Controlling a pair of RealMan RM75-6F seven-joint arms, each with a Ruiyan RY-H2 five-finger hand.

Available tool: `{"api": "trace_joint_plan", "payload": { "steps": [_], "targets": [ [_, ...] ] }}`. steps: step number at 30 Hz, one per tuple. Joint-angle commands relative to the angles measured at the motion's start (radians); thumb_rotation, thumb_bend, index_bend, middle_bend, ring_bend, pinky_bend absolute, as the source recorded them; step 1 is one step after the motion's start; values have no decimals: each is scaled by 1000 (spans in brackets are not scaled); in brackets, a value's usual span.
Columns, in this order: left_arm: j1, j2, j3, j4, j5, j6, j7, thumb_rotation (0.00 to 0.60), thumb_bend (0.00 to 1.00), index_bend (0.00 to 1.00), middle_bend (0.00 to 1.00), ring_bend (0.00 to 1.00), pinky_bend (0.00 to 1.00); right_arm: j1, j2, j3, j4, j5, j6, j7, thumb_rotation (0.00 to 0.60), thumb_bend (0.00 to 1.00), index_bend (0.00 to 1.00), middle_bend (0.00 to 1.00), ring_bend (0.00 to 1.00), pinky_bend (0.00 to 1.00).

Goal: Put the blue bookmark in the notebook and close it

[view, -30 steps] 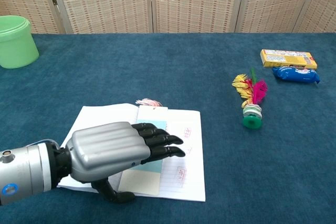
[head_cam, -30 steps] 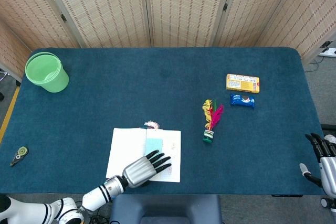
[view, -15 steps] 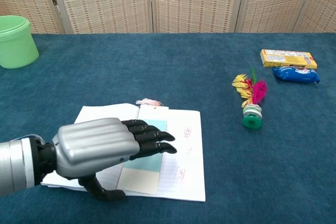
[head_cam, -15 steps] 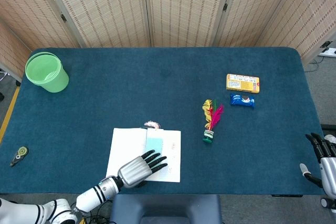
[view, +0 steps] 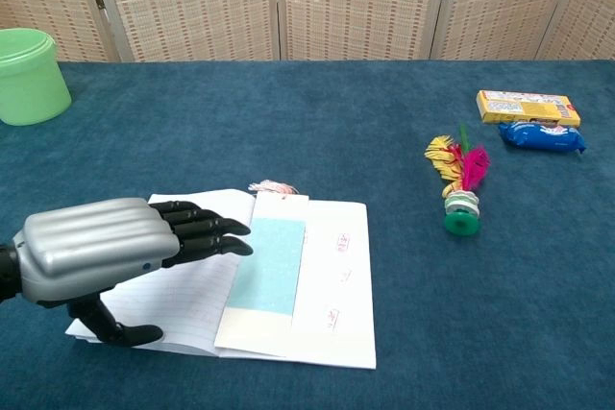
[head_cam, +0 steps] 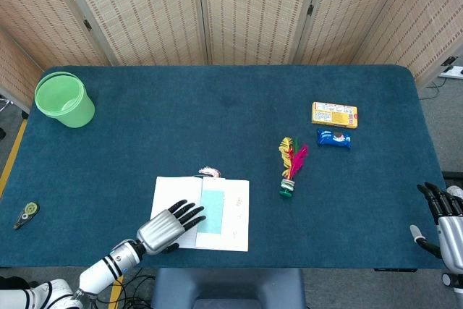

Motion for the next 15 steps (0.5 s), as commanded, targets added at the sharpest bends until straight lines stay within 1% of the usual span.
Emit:
{"api": "trace_joint_plan", "payload": {
  "steps": [1, 9, 15],
  "targets": [
    [14, 10, 13, 1, 24, 22, 1, 600, 315, 67, 18, 0, 112, 0, 2, 0, -4, -2, 1, -3, 600, 205, 137, 132, 201, 217],
    [39, 50, 39, 4, 68, 56, -2, 600, 315, 61, 17, 0, 112, 1, 5, 0, -12, -3, 1, -11, 600, 205, 137, 132, 201, 217],
    [60, 64, 53, 22, 60, 49, -3, 600, 315, 56, 13, 0, 112, 5, 5, 0, -17, -5, -4, -16, 600, 205, 137, 132, 201, 217]
  ]
}}
